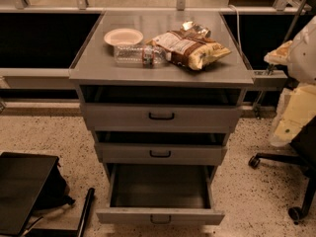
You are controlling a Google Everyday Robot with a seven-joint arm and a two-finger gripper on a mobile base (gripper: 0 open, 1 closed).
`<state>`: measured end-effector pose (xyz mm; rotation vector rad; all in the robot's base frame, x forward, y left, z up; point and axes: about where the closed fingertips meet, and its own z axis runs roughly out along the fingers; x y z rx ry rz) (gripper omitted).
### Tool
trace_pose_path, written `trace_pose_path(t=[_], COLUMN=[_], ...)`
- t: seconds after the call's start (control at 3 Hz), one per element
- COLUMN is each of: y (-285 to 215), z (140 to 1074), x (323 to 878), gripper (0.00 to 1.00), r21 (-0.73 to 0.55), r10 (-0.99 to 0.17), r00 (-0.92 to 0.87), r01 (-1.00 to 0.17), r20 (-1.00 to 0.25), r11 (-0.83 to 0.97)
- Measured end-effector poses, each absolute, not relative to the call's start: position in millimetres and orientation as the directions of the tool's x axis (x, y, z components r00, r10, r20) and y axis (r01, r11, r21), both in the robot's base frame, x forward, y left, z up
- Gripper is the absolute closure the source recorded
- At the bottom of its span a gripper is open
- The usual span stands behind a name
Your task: Close bottom drawer
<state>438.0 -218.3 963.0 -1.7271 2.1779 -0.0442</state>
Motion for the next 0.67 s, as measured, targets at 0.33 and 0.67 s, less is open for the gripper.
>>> trace_pose_path(t=[0.33,0.67], y=[-212,-200], z=[896,800], x=[437,421], gripper=[0.00,0.00], r21=[-0.179,-0.140], r10=[-0.918,-0.878], r00=[-0.126,-0.058], r01=[-0.962,-0.980], r20=[-0.376,-0.476], r11=[0.206,0.140])
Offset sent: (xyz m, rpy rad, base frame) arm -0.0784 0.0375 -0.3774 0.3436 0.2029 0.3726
